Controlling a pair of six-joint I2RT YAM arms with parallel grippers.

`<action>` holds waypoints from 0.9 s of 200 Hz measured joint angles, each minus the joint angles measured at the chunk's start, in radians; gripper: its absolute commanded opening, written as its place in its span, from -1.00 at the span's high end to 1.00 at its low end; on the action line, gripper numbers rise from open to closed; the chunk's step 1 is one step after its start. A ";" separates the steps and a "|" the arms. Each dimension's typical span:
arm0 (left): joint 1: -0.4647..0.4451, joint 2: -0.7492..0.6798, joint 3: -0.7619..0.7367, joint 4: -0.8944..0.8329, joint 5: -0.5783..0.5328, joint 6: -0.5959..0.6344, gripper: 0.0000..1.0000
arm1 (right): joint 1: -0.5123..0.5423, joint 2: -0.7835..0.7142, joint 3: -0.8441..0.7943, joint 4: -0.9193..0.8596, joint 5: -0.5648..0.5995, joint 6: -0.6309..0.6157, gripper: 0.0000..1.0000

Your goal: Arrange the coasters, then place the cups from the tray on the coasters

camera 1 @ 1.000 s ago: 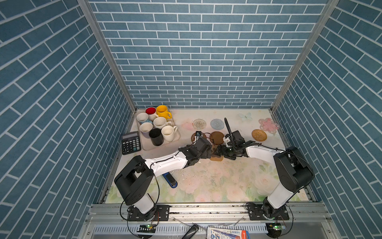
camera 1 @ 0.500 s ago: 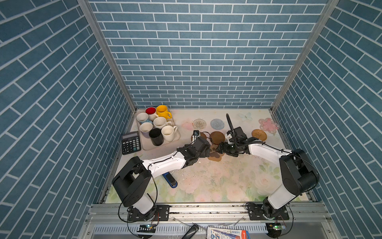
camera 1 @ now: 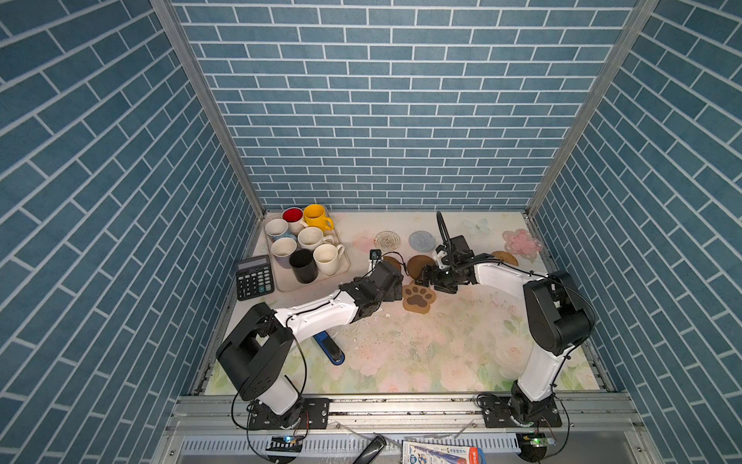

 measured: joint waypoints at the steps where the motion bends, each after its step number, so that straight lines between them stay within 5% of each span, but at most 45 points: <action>1: 0.000 0.000 0.000 0.000 0.000 0.000 -0.99 | 0.000 0.001 0.000 0.000 -0.001 0.000 -0.69; 180: 0.006 -0.013 -0.041 0.017 0.021 -0.002 -0.99 | 0.028 0.027 0.001 0.028 -0.062 -0.005 -0.65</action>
